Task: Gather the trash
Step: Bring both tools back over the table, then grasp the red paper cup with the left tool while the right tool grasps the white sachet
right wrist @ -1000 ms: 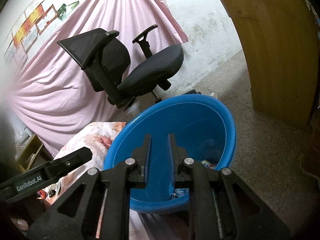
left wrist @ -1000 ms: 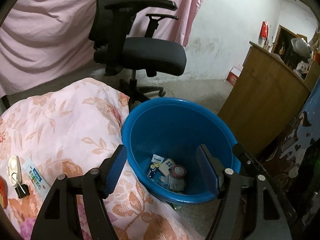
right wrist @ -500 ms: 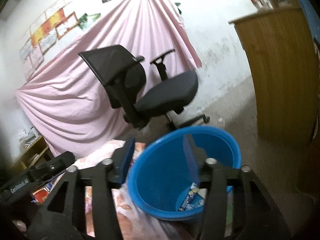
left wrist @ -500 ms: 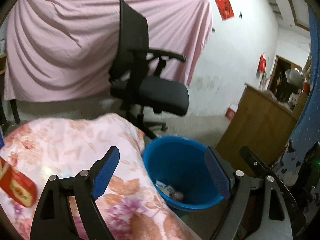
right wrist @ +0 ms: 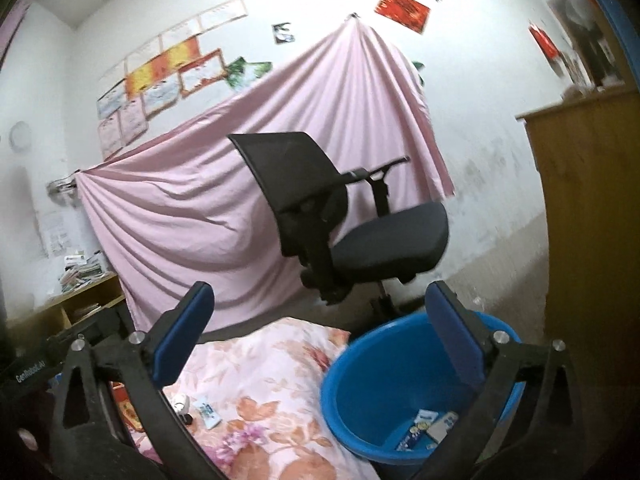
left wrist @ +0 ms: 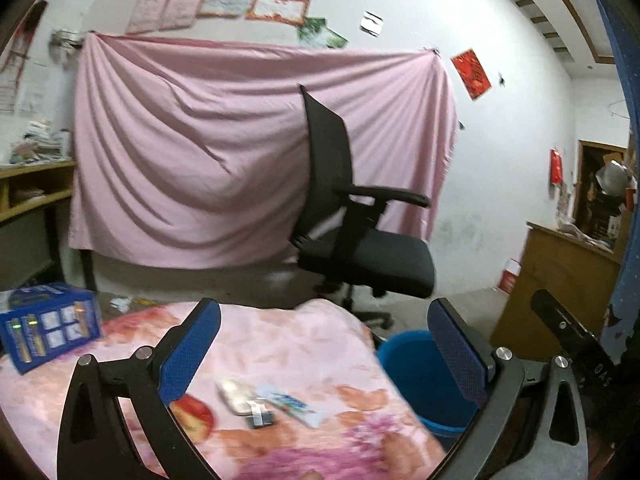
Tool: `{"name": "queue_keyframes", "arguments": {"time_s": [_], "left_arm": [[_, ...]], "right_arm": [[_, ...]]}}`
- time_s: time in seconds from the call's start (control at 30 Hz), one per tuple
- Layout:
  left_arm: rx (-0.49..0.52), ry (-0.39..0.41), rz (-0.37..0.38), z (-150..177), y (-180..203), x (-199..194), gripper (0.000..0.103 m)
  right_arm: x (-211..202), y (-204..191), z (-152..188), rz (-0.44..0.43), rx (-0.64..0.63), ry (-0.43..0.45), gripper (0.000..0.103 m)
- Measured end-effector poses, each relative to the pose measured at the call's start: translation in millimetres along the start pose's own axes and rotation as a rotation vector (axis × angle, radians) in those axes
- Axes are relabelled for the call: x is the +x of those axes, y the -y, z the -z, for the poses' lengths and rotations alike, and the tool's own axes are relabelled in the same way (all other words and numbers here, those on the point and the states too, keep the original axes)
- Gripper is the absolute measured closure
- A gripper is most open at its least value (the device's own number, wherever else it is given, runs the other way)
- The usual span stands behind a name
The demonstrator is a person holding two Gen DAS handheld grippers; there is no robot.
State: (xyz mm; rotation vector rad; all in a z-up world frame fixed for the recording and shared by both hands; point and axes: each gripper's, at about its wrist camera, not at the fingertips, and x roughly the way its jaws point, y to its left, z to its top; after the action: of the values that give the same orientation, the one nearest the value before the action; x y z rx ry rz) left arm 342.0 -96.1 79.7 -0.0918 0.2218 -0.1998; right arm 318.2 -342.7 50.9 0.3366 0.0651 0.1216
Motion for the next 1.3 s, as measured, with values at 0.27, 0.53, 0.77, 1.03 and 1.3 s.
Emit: {"name": "queue_keyframes", "arguments": {"time_s": [0.27, 0.53, 0.77, 1.03, 1.3], "left_arm": [[-0.012, 0.065, -0.111, 14, -49, -33, 0.001], [-0.053, 0.045, -0.183, 37, -95, -55, 0.001], [-0.138, -0.057, -0.179, 55, -129, -48, 0.001], [-0.112, -0.249, -0.162, 73, -129, -11, 0.001], [-0.124, -0.368, -0.12, 80, -131, 18, 0.008]], "right_arm": [[0, -49, 9, -0.08, -0.115, 0.028, 0.0], [15, -94, 29, -0.147, -0.242, -0.027, 0.0], [39, -116, 51, -0.145, -0.316, -0.143, 0.0], [73, -112, 67, -0.08, -0.322, -0.306, 0.0], [104, -105, 82, -0.076, -0.303, -0.485, 0.0]]}}
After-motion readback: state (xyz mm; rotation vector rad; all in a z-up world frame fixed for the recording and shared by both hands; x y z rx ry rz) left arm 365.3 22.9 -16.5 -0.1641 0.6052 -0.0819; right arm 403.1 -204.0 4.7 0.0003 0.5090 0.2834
